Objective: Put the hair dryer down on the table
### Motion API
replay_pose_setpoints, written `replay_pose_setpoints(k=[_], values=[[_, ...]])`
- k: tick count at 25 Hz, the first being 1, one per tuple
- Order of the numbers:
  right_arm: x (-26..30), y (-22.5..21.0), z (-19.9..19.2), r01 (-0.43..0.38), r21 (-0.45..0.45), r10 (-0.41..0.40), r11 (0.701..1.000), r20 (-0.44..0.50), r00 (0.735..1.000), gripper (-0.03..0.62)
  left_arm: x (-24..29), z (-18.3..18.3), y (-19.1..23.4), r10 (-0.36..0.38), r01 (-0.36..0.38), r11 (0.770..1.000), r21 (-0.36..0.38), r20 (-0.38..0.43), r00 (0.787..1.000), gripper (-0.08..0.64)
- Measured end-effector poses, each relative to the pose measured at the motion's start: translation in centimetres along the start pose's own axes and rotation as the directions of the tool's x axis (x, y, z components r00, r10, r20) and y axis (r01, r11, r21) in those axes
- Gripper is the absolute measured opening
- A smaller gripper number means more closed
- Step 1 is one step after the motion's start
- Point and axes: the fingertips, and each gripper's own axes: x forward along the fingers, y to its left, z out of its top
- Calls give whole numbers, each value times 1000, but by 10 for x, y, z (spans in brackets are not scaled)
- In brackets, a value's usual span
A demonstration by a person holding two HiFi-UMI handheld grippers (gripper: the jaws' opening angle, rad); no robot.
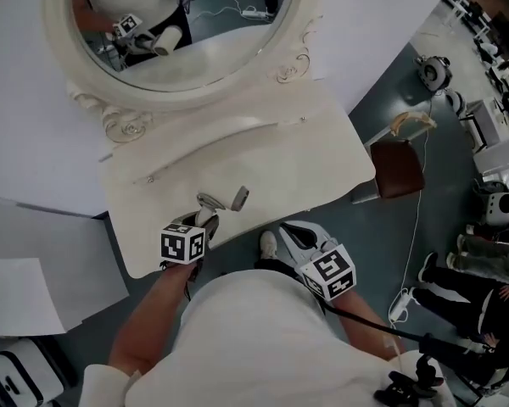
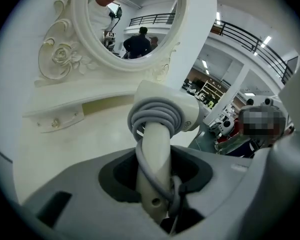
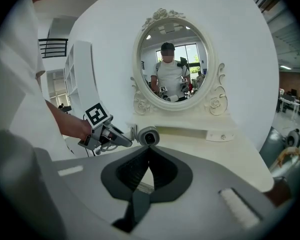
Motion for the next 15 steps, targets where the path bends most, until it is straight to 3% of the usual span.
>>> replay_pose_setpoints(k=[15], values=[[-13,-158,-6,16,60,-15,998,-24,1000,0,162,81,2,119,-115,992,48,-116,986,162]])
